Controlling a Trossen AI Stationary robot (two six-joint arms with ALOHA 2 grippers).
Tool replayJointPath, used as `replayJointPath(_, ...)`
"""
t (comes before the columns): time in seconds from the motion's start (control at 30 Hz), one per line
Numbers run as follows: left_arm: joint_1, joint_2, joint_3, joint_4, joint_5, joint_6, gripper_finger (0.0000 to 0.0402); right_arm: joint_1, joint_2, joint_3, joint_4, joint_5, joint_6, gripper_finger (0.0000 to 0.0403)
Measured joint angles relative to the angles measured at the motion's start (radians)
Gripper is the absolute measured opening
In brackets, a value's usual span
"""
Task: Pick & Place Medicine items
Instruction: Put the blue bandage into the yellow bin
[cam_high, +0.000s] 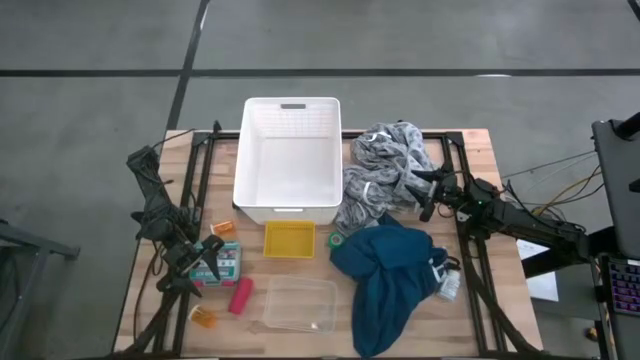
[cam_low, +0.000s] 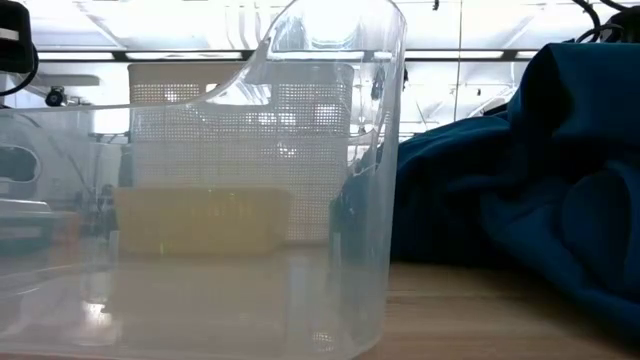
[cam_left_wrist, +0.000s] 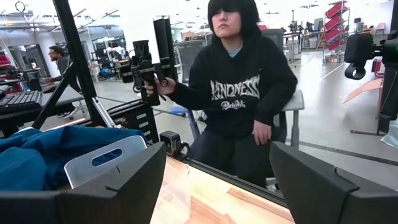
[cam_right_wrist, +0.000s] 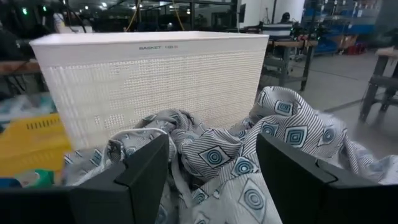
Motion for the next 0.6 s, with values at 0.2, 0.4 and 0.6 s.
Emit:
replayJointPath(0.2,0.0,0.0,0.0,0.0,0.0,0.0,0.0292,0.0,0.0,0.0,0.082,-0.139,0.148,0.0238)
replayJointPath(0.4,0.0,0.0,0.0,0.0,0.0,0.0,0.0292,0.0,0.0,0.0,0.237,-0.251,0.085,0.0238)
replayJointPath(0.6,0.0,0.0,0.0,0.0,0.0,0.0,0.0292,0.0,0.0,0.0,0.298,-0.249,-0.034,0.0238)
